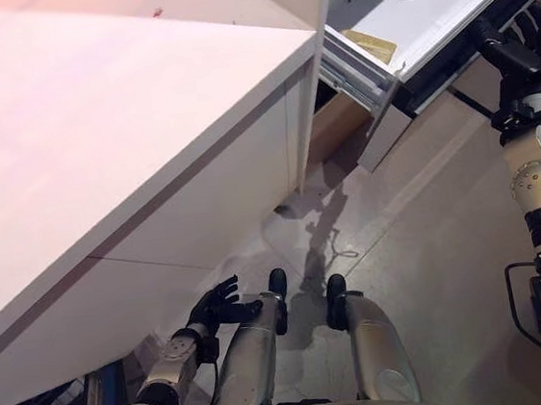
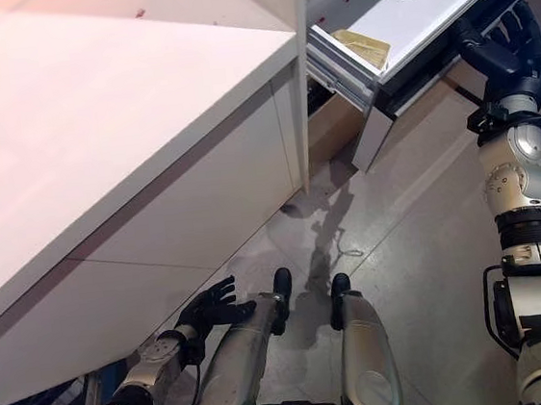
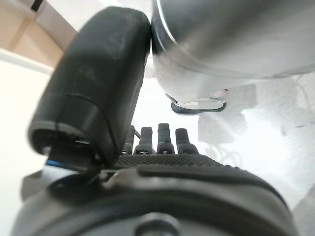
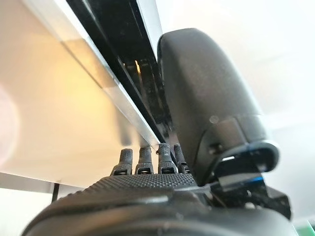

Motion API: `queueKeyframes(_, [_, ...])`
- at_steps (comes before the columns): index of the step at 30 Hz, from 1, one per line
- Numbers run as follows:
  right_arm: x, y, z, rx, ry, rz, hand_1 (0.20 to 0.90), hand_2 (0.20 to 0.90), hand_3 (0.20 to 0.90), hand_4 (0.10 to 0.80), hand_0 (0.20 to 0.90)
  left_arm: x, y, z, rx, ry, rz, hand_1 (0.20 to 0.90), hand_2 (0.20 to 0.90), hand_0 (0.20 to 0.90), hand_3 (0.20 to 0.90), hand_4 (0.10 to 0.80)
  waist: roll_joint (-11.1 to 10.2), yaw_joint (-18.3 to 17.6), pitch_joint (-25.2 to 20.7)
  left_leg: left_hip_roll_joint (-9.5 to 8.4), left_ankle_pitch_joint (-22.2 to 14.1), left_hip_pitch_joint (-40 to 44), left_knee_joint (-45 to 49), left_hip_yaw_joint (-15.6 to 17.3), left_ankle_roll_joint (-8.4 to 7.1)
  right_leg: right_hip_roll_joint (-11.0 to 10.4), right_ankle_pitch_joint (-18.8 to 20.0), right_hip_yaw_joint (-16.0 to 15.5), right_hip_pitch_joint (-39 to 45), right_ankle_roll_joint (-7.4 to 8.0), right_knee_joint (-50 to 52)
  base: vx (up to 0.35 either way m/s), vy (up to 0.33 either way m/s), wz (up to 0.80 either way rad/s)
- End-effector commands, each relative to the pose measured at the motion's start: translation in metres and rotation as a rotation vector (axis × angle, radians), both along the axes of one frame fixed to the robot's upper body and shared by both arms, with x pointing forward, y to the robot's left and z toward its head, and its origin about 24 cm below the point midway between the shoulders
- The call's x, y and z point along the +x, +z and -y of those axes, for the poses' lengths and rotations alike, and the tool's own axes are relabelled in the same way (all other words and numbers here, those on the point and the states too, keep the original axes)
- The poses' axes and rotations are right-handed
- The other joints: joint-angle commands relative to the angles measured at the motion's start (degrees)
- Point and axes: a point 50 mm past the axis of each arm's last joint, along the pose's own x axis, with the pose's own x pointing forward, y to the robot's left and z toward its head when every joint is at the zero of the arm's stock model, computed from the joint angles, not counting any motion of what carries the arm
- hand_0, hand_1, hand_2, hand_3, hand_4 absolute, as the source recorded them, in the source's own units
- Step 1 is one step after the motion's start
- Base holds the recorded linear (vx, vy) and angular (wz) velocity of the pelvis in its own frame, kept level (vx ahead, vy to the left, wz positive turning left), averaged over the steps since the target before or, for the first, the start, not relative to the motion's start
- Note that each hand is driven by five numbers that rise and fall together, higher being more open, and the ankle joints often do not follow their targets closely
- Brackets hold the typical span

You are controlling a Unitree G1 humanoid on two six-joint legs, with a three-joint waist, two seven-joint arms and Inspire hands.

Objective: Put drinks into fridge and close the fridge

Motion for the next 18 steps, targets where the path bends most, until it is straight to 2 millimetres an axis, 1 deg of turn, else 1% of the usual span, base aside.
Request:
queueKeyframes(1, [0.023,0.048,-0.064,-0.186,0.304,0.118,0.9,0.9,0.9,0.8,0.9,-0.035,-0.011,-0.025,0.07,-0.011,-0.083,0.9,0.9,0.9,0.9,0.8,0.31,6.8,-1.41,-0.69,-0.57,5.45,-4.49,-0.56,1.51,-0.05,-1.18,-0.98,4.42,0.65,0.68,0.037,0.013,0.26])
queueKeyframes(2, [0.023,0.048,-0.064,-0.186,0.304,0.118,0.9,0.9,0.9,0.8,0.9,-0.035,-0.011,-0.025,0.07,-0.011,-0.083,0.9,0.9,0.9,0.9,0.8,0.32,6.76,-1.37,-0.7,-0.54,5.53,-4.54,-0.6,1.5,-0.05,-1.17,-1.03,4.51,0.65,0.62,0.077,0.017,0.4])
queueKeyframes(6, [0.024,0.043,-0.059,-0.174,0.271,0.099,0.9,0.9,0.9,0.8,0.9,-0.049,-0.018,-0.032,0.083,-0.002,-0.126,0.9,0.9,0.9,0.9,0.8,0.11,8.42,-2.78,-0.46,0.29,8.7,-7.67,-2.06,1.0,-1.39,-1.02,-3.43,8.81,0.92,-2.5,0.098,0.01,0.38])
queueKeyframes(10, [0.023,0.039,-0.056,-0.171,0.259,0.082,0.9,0.9,0.9,0.8,0.9,-0.061,-0.023,-0.035,0.096,-0.005,-0.161,0.9,0.9,0.9,0.9,0.8,-0.36,9.2,-4.25,-0.55,0.23,11.04,-9.23,-2.76,0.9,-1.79,-0.7,-4.44,11.95,1.26,-5.02,0.11,0.011,0.29])
queueKeyframes(13, [0.022,0.037,-0.054,-0.172,0.245,0.077,0.9,0.9,0.9,0.8,0.9,-0.068,-0.025,-0.037,0.104,-0.01,-0.178,0.9,0.9,0.9,0.9,0.8,-0.76,9.29,-5.19,-0.58,-0.09,12.51,-9.88,-2.85,1.01,-1.82,-0.33,-4.51,13.64,1.61,-6.48,0.084,0.002,0.11])
queueKeyframes(18, [0.018,0.032,-0.049,-0.164,0.218,0.08,0.9,0.9,0.9,0.8,0.9,-0.077,-0.027,-0.042,0.128,-0.027,-0.204,0.9,0.9,0.9,0.9,0.8,-1.74,8.62,-6.62,-0.63,-1.23,14.62,-9.97,-2.28,1.56,-1.45,0.53,-3.34,15.84,2.35,-8.51,0.062,-0.023,0.01])
